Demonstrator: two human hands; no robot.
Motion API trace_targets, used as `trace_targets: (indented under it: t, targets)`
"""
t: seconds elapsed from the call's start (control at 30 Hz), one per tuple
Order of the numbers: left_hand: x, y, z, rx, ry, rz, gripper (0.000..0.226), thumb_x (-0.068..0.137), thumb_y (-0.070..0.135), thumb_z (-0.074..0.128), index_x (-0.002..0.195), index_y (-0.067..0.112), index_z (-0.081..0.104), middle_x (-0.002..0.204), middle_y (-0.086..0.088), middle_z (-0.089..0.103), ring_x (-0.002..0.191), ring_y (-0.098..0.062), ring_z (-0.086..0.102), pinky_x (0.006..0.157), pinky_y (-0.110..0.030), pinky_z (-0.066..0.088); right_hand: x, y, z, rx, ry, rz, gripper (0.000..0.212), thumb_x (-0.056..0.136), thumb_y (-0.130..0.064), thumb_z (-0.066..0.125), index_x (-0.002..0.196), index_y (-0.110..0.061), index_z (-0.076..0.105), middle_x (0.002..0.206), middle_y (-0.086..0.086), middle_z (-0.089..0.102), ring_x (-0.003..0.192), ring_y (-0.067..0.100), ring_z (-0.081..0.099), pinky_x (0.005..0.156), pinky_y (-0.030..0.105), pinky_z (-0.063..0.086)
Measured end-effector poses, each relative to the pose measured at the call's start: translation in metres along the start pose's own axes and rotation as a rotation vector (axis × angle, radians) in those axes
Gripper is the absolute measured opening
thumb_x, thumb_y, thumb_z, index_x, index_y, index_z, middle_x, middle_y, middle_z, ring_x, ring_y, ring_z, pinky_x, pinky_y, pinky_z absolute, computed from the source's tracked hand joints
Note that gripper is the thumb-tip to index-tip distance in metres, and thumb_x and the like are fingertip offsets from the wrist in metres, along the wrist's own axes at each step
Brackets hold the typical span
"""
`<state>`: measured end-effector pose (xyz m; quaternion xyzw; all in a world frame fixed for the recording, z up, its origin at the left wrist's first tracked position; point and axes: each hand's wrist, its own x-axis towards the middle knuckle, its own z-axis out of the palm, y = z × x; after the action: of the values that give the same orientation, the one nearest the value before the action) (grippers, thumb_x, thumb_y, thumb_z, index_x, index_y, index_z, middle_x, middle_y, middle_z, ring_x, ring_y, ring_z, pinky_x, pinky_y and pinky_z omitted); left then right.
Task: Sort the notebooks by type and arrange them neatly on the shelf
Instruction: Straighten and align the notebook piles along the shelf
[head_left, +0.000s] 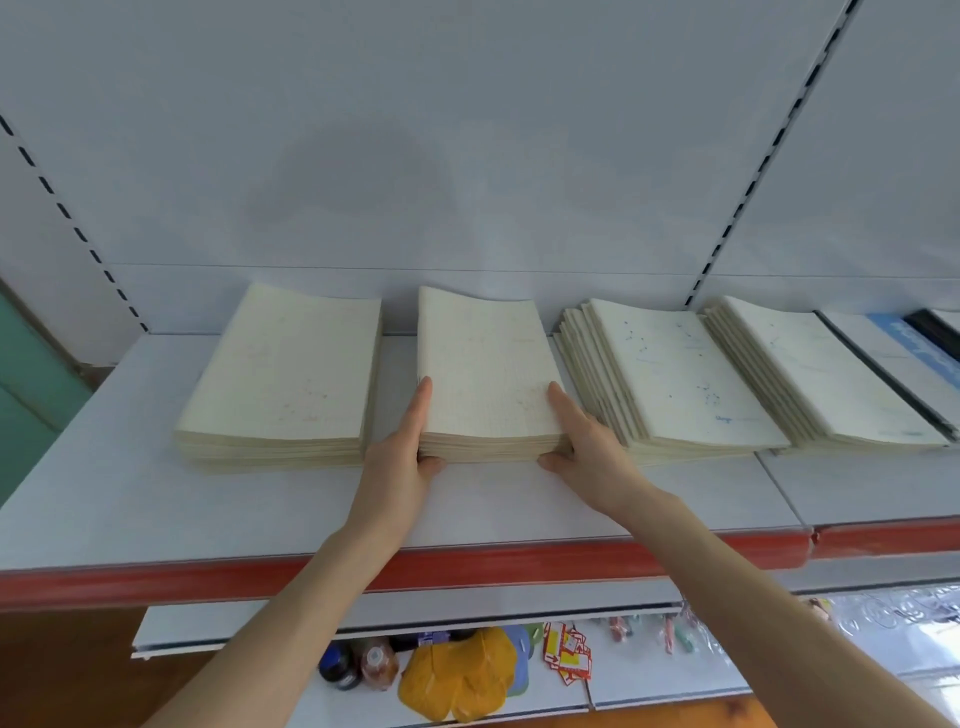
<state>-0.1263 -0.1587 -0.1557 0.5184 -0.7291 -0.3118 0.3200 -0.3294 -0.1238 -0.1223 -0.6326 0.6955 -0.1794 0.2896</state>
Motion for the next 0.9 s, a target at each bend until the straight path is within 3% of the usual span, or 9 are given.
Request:
trace_targets:
  t: [0.17,0.37,0.43,0.47,0.53,0.6,0.67,0.77,0.9]
  targets:
    - [-0.002,0.0,-0.001,-0.007,0.005,0.018,0.09,0.085,-0.004,0.059,0.135,0.04,-0.001,0.094,0.0,0.048,0.081,-0.015,0.051,0.07,-0.009,0.035,0.0,-0.002,0.002,-0.002,0.004,-0.003,0.078,0.092,-0.008,0.053,0.149,-0.021,0.002,0.128,0.006,0.043,0.096,0.009,0.04,0.077,0.012,0.029]
    - [-0.003,0.004,-0.005,0.018,-0.031,0.016,0.084,0.087,-0.002,0.059,0.146,0.03,0.008,0.069,0.005,0.045,0.059,-0.005,0.042,0.059,-0.006,0.037,0.001,-0.003,0.002,0.023,0.014,0.016,0.081,0.091,-0.007,0.055,0.149,-0.023,0.001,0.13,0.007,0.045,0.104,0.015,0.048,0.087,0.022,0.037]
    - [-0.003,0.009,-0.009,0.009,-0.06,0.023,0.084,0.086,0.004,0.062,0.148,0.023,0.008,0.096,0.003,0.056,0.073,-0.008,0.052,0.068,-0.003,0.036,0.0,-0.006,0.001,0.014,0.009,0.025,0.081,0.09,-0.009,0.056,0.149,-0.022,0.002,0.134,0.008,0.042,0.11,0.019,0.048,0.091,0.025,0.039]
    - [-0.003,0.011,-0.01,0.004,-0.074,0.027,0.085,0.086,0.009,0.064,0.148,0.02,0.007,0.119,0.003,0.052,0.094,-0.013,0.056,0.08,-0.002,0.032,-0.002,-0.008,-0.001,0.007,0.003,0.03,0.082,0.09,-0.01,0.057,0.149,-0.022,0.002,0.137,0.007,0.04,0.113,0.019,0.047,0.093,0.025,0.038]
    - [-0.003,0.018,-0.015,0.038,-0.098,0.052,0.083,0.087,0.021,0.064,0.148,0.015,0.008,0.149,-0.003,0.027,0.135,-0.017,0.031,0.101,-0.009,0.018,-0.007,-0.011,-0.006,-0.022,-0.001,0.035,0.081,0.09,-0.014,0.058,0.149,-0.021,0.003,0.147,0.004,0.031,0.124,0.021,0.042,0.102,0.029,0.036]
    - [-0.006,0.025,-0.019,0.117,-0.102,0.079,0.076,0.089,0.031,0.058,0.148,0.015,0.013,0.155,-0.008,0.012,0.143,-0.017,0.01,0.108,-0.018,0.009,-0.016,-0.014,-0.014,-0.066,0.028,0.024,0.074,0.091,-0.018,0.057,0.149,-0.02,0.011,0.153,0.001,0.021,0.136,0.021,0.032,0.111,0.033,0.029]
    - [-0.008,0.034,-0.02,0.178,-0.087,0.119,0.065,0.091,0.034,0.052,0.146,0.014,0.023,0.156,-0.009,0.01,0.144,-0.015,0.005,0.108,-0.019,0.005,-0.026,-0.016,-0.026,-0.074,0.106,-0.029,0.063,0.092,-0.02,0.056,0.146,-0.018,0.023,0.153,-0.001,0.023,0.136,0.02,0.032,0.112,0.031,0.028]
    - [-0.003,0.055,-0.012,0.216,-0.053,0.162,0.055,0.093,0.032,0.049,0.142,0.011,0.034,0.155,-0.008,0.017,0.144,-0.018,0.01,0.111,-0.023,0.009,-0.037,-0.007,-0.054,-0.054,0.301,-0.099,0.05,0.092,-0.02,0.055,0.14,-0.013,0.039,0.145,0.0,0.038,0.131,0.017,0.039,0.109,0.027,0.031]
    - [0.016,0.082,0.009,0.446,0.097,0.192,0.047,0.092,0.028,0.053,0.131,0.002,0.05,0.144,-0.022,0.037,0.137,-0.035,0.03,0.11,-0.051,0.024,-0.034,0.03,-0.101,0.052,0.498,0.021,0.044,0.093,-0.025,0.053,0.135,-0.011,0.045,0.137,0.004,0.049,0.126,0.019,0.046,0.104,0.028,0.034]
